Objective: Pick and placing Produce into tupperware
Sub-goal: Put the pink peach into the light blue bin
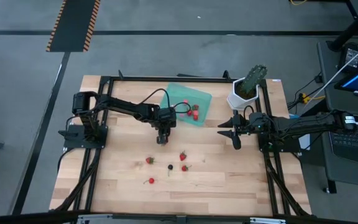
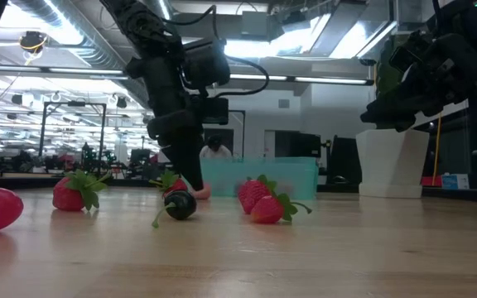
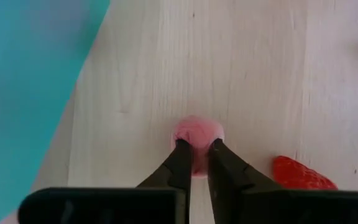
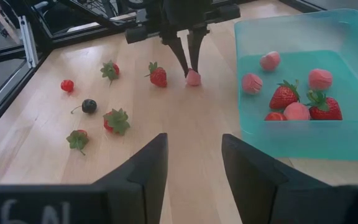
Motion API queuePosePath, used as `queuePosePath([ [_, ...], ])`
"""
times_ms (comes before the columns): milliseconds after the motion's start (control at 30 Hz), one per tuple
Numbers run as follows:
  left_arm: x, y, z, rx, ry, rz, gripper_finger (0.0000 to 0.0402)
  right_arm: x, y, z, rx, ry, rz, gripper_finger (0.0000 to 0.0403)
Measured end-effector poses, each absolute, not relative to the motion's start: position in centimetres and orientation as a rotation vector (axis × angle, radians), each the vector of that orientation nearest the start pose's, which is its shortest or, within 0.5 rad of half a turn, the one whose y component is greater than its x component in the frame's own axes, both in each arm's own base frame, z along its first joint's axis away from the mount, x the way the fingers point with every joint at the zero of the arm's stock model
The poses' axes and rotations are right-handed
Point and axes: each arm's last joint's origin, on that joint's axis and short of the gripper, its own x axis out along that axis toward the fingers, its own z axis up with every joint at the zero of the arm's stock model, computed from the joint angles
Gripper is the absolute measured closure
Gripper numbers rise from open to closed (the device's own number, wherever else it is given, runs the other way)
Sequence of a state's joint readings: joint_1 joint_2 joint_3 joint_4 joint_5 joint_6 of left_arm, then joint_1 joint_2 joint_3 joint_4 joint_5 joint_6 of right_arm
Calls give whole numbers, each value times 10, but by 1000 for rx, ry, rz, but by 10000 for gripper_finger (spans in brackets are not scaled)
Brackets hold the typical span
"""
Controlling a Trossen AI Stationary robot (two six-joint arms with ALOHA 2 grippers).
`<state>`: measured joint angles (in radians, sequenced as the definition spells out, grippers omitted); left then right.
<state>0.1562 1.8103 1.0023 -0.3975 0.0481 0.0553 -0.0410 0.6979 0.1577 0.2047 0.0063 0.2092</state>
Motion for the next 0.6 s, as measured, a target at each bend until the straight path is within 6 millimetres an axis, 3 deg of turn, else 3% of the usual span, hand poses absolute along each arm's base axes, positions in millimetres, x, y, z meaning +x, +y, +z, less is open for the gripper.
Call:
queuePosePath([
  [400, 321, 43, 150, -43, 1167, 21, 379, 150, -6, 167, 213, 331, -82, 249],
  [600, 317, 33, 176, -16, 1088, 0, 379, 149, -6, 166, 212, 342, -83, 249],
])
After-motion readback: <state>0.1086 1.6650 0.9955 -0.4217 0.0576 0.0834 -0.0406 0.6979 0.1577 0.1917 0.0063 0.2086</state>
